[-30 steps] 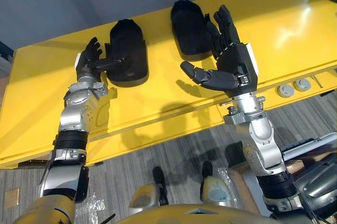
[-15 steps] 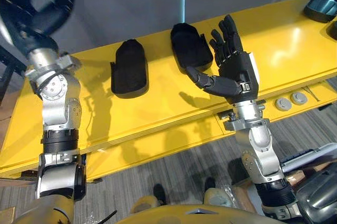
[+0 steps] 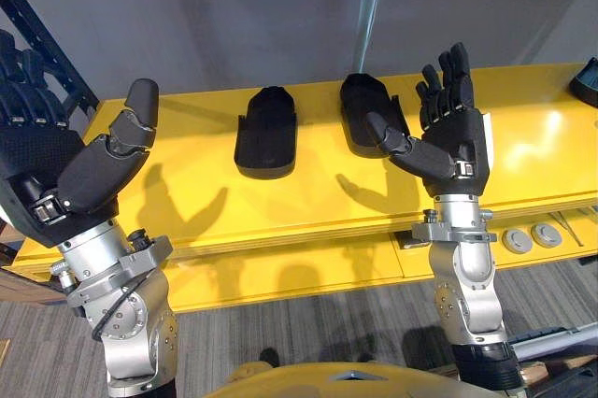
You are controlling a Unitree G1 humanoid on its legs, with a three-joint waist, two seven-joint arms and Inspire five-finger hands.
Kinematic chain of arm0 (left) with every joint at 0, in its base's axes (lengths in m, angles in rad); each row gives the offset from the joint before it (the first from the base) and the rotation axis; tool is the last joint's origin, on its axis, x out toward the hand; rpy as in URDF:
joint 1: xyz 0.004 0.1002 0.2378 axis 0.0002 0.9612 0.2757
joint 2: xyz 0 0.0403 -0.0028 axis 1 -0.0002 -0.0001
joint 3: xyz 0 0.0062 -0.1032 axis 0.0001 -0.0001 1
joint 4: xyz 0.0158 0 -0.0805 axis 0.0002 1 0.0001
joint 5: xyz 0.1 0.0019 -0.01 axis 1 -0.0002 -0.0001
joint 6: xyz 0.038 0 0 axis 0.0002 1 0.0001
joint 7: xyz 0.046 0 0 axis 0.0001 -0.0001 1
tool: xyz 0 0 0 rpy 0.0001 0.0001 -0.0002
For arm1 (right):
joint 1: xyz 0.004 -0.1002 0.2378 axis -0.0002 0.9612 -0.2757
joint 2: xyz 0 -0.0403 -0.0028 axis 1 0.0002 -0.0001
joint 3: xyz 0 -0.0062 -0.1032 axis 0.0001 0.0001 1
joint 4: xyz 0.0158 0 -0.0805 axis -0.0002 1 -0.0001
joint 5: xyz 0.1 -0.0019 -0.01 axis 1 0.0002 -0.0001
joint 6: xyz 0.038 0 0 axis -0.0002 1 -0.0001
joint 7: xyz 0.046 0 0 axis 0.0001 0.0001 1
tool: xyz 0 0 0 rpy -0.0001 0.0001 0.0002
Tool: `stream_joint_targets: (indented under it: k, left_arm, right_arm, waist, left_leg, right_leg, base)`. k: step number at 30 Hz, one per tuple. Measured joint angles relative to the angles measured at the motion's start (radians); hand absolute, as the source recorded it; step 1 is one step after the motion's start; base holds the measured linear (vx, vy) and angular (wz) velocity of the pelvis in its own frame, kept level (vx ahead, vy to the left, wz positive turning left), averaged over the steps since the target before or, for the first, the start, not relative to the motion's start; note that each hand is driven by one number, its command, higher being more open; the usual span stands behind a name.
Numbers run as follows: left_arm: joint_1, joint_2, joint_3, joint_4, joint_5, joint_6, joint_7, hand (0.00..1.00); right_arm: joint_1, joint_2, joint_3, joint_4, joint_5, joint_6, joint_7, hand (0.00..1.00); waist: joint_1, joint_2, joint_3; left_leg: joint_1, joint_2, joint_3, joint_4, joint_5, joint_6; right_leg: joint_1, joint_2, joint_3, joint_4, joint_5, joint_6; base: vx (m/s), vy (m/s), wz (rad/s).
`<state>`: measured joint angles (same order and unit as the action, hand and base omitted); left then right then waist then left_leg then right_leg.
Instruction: Walk over and take three plastic housings, then place them on the shelf
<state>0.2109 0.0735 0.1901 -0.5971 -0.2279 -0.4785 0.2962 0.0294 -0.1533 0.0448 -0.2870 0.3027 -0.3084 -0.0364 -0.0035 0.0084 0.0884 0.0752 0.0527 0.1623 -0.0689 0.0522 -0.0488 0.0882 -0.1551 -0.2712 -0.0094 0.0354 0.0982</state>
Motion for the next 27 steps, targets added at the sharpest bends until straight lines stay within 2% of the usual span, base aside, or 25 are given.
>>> stream_joint_targets:
  k: [3,10,16,22,27]
  left_arm:
    - [0.029,0.000,-0.023,0.013,0.000,0.000,-0.002,1.00]
    - [0.071,0.000,-0.037,0.115,-0.007,0.026,-0.015,1.00]
    - [0.070,0.000,-0.091,0.141,-0.009,0.076,-0.033,1.00]
    - [0.065,0.018,-0.103,0.185,0.046,0.125,-0.080,1.00]
    - [0.059,0.055,-0.136,0.249,0.078,0.140,-0.064,1.00]
  right_arm:
    - [0.007,0.000,-0.001,0.000,-0.001,0.000,0.010,1.00]
    - [0.044,-0.001,0.009,0.000,-0.030,0.000,0.075,1.00]
    - [0.039,-0.069,0.079,-0.006,-0.381,-0.001,0.043,1.00]
    - [-0.014,-0.132,0.104,-0.006,-0.418,-0.001,0.034,1.00]
    - [-0.092,-0.189,0.145,-0.004,-0.587,0.006,-0.008,1.00]
  waist:
    - [0.000,-0.014,0.012]
    - [0.005,-0.021,0.050]
    - [0.022,-0.026,0.071]
    - [0.025,-0.027,0.087]
    - [0.025,-0.019,0.118]
  left_leg:
    - [-0.017,0.001,-0.014,0.033,-0.005,-0.001]
    - [-0.065,0.001,-0.029,0.032,0.000,0.000]
    - [-0.087,0.003,-0.026,0.053,-0.004,0.001]
    - [-0.110,0.010,-0.024,0.098,-0.033,-0.004]
    - [-0.157,0.018,0.001,0.170,-0.083,-0.007]
  right_leg:
    - [0.003,-0.001,-0.011,0.001,0.000,0.000]
    - [-0.042,-0.002,-0.029,0.009,-0.006,-0.001]
    - [-0.055,-0.001,-0.025,0.009,0.004,0.001]
    - [-0.056,-0.001,-0.023,0.009,0.004,0.001]
    - [-0.087,-0.001,0.006,0.023,0.004,0.000]
  base:
    - [-0.02,-0.008,0.11]
    - [-0.07,-0.003,0.08]
    - [0.02,-0.001,0.01]
    - [0.04,-0.003,0.00]
    - [-0.02,0.021,-0.14]
